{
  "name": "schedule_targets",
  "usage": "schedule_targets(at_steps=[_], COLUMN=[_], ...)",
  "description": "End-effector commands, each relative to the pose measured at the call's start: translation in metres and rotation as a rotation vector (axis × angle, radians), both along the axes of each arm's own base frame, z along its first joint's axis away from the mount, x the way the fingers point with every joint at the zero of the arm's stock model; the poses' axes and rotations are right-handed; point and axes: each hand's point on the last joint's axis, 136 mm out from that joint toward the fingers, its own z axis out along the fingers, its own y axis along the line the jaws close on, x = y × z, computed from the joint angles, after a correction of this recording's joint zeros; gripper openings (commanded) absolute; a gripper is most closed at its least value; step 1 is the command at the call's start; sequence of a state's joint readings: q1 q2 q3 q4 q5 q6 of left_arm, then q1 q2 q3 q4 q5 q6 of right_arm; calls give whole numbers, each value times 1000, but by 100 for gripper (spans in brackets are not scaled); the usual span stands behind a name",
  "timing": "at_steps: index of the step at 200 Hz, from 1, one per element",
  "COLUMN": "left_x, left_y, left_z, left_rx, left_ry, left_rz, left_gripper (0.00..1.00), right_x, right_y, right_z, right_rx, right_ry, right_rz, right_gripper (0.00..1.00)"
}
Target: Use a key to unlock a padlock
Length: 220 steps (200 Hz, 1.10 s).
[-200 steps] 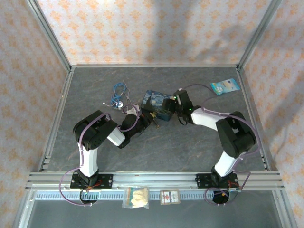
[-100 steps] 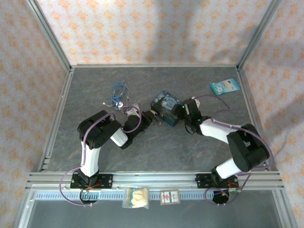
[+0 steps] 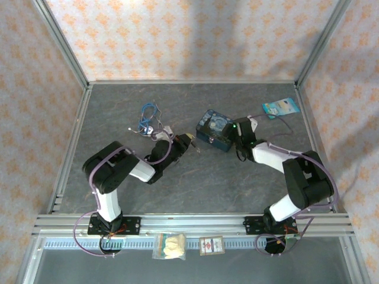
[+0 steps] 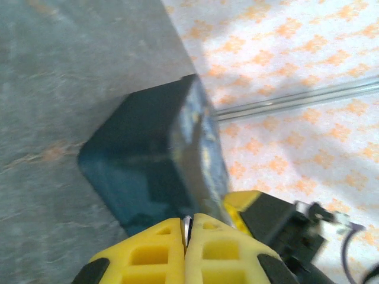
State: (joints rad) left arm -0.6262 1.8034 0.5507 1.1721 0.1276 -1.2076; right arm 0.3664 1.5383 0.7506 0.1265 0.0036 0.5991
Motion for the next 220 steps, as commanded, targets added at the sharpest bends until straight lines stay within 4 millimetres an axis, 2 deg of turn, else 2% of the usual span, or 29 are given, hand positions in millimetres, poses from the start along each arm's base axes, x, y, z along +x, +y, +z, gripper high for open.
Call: schedule_targets(at_steps=[1,20,41,57,82,101,131,191,220], left_x=[-8,-11,-14,-17,-24,-28,-28,-9,-6], left_y=[7,10,14,21,27,27,27,20,18], left_z=[3,-3,-8,-11,-22,-34,-52,-83,-95], left_rx=[89,165,242,320,491,563,620,682,683], left_ry=[-5,39,80,104,170,214,263,307,329], left_rz=[-43,-92,-139,-155,-211,-259,-287,-277,-282], left_gripper=[0,0,0,0,0,0,0,0,14], right_x=[11,19,22,21,13,5,-4,-11,-14], right_y=[-2,7,4,-5,-18,-26,-36,-48,-56], right_z=[15,41,72,92,116,127,128,109,103], right_rx=[-64,-69,-114,-159,-208,-220,-235,-278,-311], right_ry=[-20,-82,-146,-185,-238,-265,-280,-249,-243], right_rz=[42,104,123,104,74,51,15,-30,-52], right_gripper=[78,81,86,100,100,100,100,100,100])
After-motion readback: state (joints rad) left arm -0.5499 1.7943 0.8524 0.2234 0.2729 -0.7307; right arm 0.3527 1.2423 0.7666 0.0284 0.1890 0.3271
